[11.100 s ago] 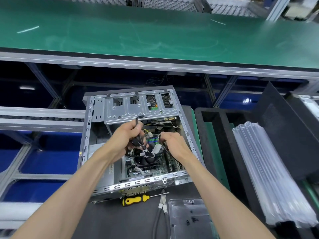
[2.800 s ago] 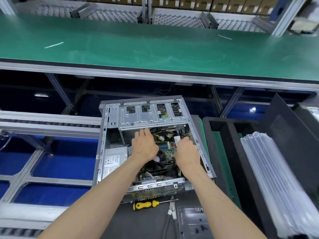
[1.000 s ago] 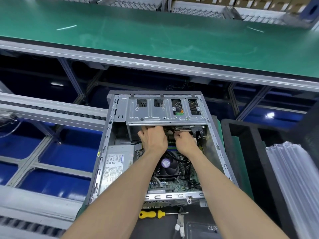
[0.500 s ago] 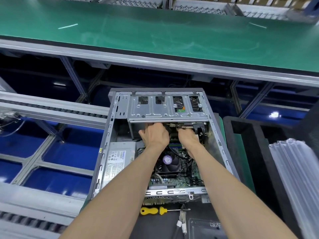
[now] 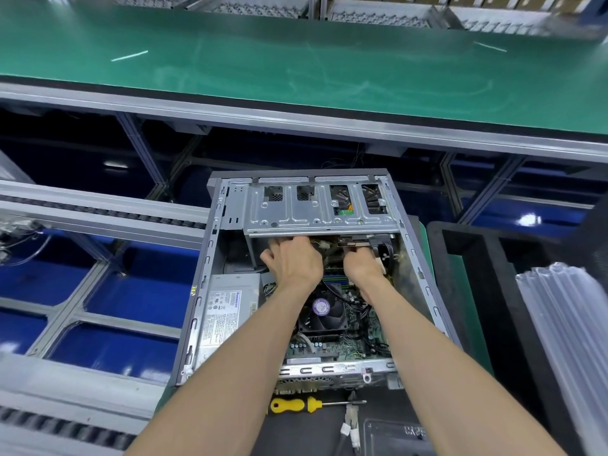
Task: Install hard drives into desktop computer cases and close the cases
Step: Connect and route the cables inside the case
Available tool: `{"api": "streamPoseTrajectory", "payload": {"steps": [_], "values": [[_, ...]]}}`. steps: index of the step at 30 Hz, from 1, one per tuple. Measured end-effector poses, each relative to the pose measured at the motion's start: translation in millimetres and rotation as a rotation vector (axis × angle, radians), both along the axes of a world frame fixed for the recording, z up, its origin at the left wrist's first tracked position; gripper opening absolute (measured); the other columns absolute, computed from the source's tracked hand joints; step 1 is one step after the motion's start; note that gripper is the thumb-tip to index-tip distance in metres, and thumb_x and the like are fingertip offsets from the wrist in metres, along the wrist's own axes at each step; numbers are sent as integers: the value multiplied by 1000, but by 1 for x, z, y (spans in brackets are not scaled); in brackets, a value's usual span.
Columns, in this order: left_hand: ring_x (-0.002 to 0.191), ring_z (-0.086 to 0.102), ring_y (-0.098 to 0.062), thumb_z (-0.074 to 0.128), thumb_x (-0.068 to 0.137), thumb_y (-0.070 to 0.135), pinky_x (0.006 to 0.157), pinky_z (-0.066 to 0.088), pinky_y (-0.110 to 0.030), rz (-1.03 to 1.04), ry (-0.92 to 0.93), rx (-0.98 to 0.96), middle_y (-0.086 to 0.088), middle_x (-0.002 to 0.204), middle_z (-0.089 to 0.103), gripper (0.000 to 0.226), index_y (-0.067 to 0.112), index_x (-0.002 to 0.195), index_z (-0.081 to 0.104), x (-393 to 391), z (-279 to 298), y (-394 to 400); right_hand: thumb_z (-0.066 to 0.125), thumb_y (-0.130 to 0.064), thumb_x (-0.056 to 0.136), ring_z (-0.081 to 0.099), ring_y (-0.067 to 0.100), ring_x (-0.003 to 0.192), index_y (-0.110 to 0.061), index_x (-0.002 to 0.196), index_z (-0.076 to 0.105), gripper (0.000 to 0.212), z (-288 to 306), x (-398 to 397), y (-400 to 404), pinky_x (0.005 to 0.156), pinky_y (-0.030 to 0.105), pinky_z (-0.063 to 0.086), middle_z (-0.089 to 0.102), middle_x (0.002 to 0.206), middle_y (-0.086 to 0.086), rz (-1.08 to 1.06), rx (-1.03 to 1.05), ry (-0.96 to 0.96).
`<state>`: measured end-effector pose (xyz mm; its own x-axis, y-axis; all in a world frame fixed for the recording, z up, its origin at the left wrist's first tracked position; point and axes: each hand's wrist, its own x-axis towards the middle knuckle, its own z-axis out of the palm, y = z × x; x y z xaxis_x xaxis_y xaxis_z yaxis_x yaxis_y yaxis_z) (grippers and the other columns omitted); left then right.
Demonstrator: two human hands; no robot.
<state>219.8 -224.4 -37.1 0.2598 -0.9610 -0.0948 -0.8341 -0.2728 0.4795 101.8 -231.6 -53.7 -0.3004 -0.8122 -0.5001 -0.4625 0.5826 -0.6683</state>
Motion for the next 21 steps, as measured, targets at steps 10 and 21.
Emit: {"api": "streamPoseTrajectory", "payload": {"steps": [10,21], "values": [[119,37,-37,57,85,6,93,28,-44,-87,-194,-53,-17,110,63,14,19,82,52,2,-2,3,37,-20,103,46,25,101,-4,145,40,45,-1,0,0,87,34,38,54,124,11,-22,-44,-63],[102,51,-34,48,90,-3,78,23,-37,-139,-33,-75,-10,84,58,31,18,69,42,-2,-5,-3,53,-18,101,56,30,86,-5,112,60,18,-8,-3,1,73,32,43,62,98,14,88,-139,65]]}}
